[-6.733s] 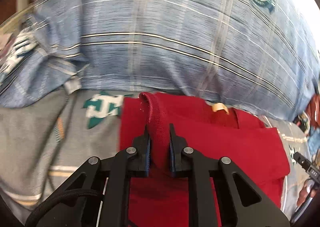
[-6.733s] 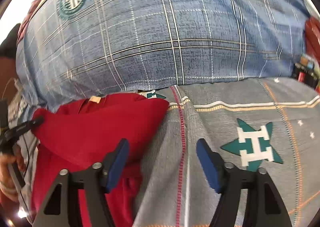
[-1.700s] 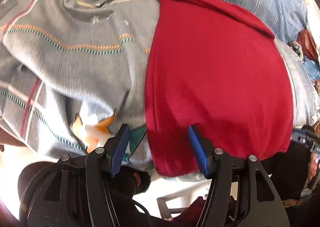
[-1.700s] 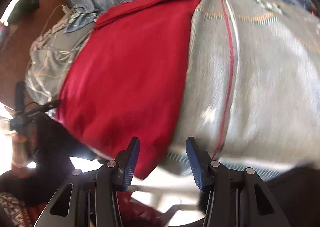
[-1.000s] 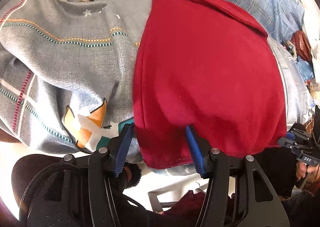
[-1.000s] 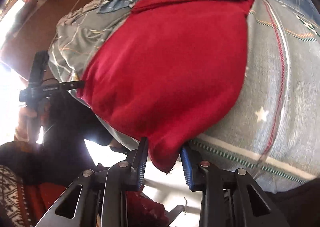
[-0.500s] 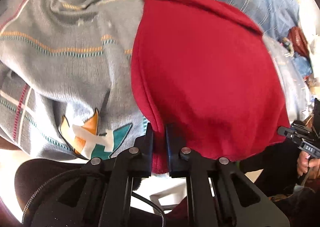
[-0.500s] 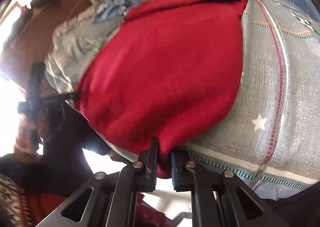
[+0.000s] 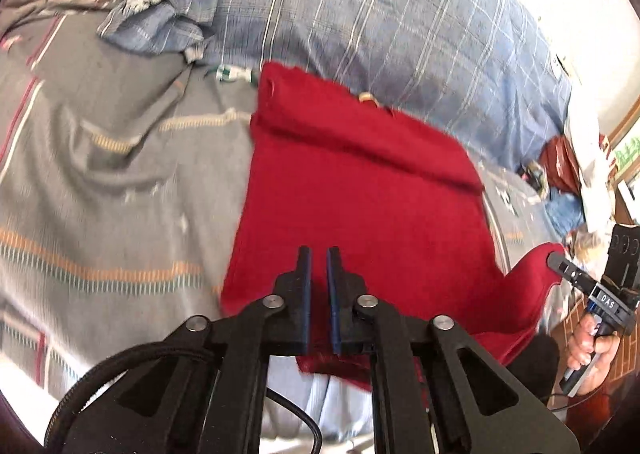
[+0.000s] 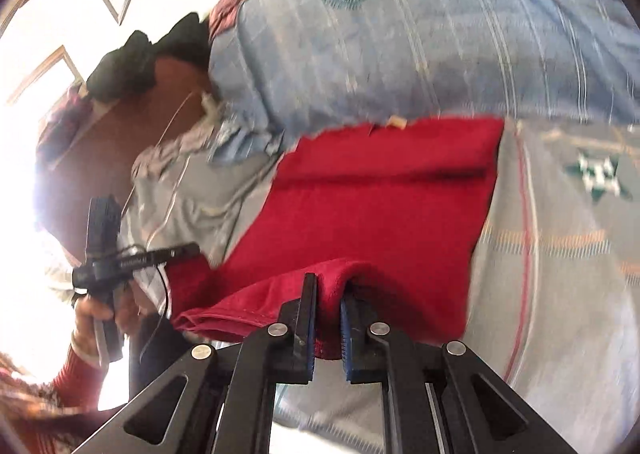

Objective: Fold small clothes
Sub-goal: 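Lift the hem with both grippers and fold it toward the collar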

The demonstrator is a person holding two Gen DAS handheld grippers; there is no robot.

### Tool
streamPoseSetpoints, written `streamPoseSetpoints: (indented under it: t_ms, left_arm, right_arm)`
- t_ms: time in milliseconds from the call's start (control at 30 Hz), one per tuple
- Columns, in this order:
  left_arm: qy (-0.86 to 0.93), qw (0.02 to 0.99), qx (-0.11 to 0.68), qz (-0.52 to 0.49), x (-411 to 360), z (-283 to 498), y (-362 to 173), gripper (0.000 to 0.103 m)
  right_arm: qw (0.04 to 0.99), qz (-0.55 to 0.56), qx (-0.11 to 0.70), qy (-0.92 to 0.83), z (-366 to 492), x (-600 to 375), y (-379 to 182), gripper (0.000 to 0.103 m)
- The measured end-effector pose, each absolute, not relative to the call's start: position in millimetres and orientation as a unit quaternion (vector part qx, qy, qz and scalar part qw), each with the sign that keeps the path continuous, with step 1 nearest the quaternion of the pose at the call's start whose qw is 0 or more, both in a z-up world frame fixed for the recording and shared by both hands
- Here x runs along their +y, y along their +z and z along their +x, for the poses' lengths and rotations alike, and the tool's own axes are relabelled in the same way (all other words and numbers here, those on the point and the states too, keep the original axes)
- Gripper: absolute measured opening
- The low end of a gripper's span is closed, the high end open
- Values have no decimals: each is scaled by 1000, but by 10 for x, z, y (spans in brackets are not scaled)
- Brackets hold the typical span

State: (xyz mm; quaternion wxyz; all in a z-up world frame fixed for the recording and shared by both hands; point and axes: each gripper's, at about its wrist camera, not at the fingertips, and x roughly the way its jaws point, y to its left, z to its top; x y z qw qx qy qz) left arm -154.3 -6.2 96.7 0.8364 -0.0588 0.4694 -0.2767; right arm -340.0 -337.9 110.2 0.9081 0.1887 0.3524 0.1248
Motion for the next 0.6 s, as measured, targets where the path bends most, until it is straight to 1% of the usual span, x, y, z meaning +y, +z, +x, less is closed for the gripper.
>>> streamPoseSetpoints:
  t_ms: [267,333,400,533,567,600]
  left_arm:
    - [-261,855,443,-64,-286,-882,1080,4]
    - [-269,851,445,-73,-332,-721,1096,4]
    - [-278,845,445,-103,-297,-615,1113,4]
    - [-280,839,450,-122,-244,-470,1068,5]
    - [-279,837,454,-125,-237,-437,1041,15]
    - [-281,832,461,-131,-223,-394,992,34]
  right_arm:
    - [923,207,317,69,-2754,-3736,1247,9]
    - [922,216,315,57,-2582,-3826,1236,9]
    - [921,220,318,50,-2405,-3865,1222,9]
    - [920,200,334,42,-2182,-3904,1123,9]
    - [919,199,339,42,-2131,-3915,1086,9]
    - [917,199,343,42,-2088,-3935,1046,9]
